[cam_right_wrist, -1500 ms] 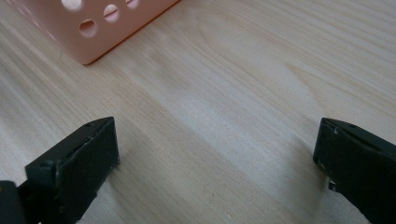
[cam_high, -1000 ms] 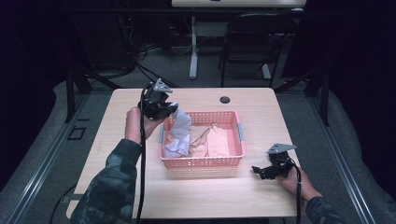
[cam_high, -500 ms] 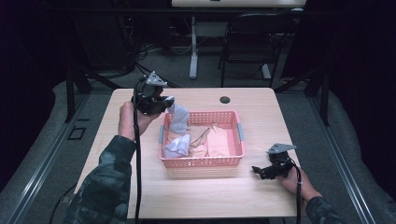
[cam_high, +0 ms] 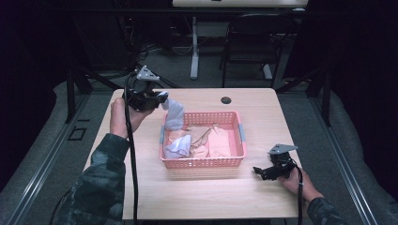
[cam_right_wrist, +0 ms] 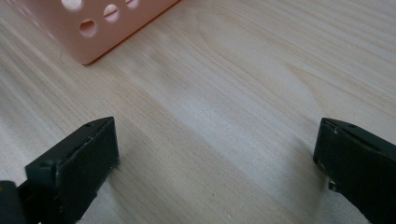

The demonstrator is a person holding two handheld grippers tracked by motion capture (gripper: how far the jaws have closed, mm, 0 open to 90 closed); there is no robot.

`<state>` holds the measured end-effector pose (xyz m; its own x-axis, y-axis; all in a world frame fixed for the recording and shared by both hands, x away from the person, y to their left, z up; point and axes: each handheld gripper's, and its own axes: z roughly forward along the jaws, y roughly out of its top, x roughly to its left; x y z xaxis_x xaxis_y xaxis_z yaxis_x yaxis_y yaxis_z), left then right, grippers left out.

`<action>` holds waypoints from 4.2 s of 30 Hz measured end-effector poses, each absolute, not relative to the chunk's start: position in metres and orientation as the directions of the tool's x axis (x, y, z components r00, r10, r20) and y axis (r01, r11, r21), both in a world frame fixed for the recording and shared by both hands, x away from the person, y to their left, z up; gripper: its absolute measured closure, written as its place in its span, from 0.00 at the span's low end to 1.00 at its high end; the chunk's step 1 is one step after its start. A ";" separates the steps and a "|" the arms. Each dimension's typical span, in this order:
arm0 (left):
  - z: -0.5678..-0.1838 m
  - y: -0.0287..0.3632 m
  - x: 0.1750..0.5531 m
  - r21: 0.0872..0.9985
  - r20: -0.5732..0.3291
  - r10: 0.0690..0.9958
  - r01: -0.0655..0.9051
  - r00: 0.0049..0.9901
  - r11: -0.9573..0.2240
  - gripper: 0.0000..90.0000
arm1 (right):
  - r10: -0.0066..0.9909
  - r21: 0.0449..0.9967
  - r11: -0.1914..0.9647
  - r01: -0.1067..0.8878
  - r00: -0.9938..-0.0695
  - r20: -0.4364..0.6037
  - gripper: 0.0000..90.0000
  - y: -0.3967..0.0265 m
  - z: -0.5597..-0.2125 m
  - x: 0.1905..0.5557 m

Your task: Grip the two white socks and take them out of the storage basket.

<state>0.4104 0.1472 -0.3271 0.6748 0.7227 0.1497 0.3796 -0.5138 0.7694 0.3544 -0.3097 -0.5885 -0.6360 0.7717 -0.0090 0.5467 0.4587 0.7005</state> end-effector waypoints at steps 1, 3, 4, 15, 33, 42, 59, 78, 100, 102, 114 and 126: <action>-0.326 0.149 0.410 0.768 0.152 0.723 0.380 0.674 -0.515 0.90 | 0.772 0.700 0.459 0.547 -0.636 -0.009 0.00 -0.310 -0.589 0.354; -0.325 0.152 0.410 0.768 0.153 0.727 0.382 0.670 -0.514 0.90 | 0.772 0.700 0.459 0.547 -0.636 -0.009 0.00 -0.310 -0.589 0.354; -0.325 0.152 0.410 0.768 0.153 0.727 0.382 0.670 -0.514 0.90 | 0.772 0.700 0.459 0.547 -0.636 -0.009 0.00 -0.310 -0.589 0.354; -0.321 0.175 0.406 0.785 0.139 0.758 0.396 0.638 -0.477 0.90 | 0.772 0.702 0.456 0.547 -0.636 -0.006 0.00 -0.310 -0.589 0.354; -0.322 0.217 0.400 0.787 0.128 0.810 0.439 0.572 -0.434 0.90 | 0.773 0.706 0.450 0.547 -0.634 -0.002 0.00 -0.309 -0.589 0.354; -0.329 0.241 0.398 0.787 0.111 0.838 0.468 0.534 -0.402 0.90 | 0.774 0.706 0.449 0.547 -0.633 -0.001 0.00 -0.309 -0.589 0.354; -0.363 0.285 0.402 0.758 0.060 0.894 0.562 0.445 -0.331 0.90 | 0.773 0.703 0.453 0.548 -0.634 -0.003 0.00 -0.309 -0.589 0.354; -0.442 0.298 0.418 0.682 -0.043 0.917 0.682 0.397 -0.264 0.90 | 0.772 0.702 0.454 0.548 -0.636 -0.003 0.00 -0.309 -0.589 0.355; -0.523 0.301 0.434 0.552 -0.180 0.927 0.814 0.329 -0.182 0.90 | 0.772 0.704 0.453 0.548 -0.636 -0.002 0.00 -0.309 -0.589 0.355; -0.529 0.303 0.436 0.541 -0.193 0.929 0.824 0.316 -0.168 0.89 | 0.771 0.703 0.454 0.548 -0.636 -0.003 0.00 -0.309 -0.589 0.355; -0.507 0.303 0.426 0.581 -0.150 0.943 0.798 0.296 -0.158 0.27 | 0.773 0.706 0.450 0.547 -0.635 0.000 0.00 -0.309 -0.589 0.355; -0.455 0.279 0.413 0.678 -0.099 0.915 0.699 0.392 -0.226 0.11 | 0.773 0.706 0.450 0.548 -0.635 0.000 0.00 -0.309 -0.589 0.355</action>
<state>0.4126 0.2787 -0.4549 0.3920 0.9146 -0.0993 0.6990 -0.2259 0.6785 0.3545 -0.3091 -0.5891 -0.6347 0.7728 0.0000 0.5476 0.4497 0.7056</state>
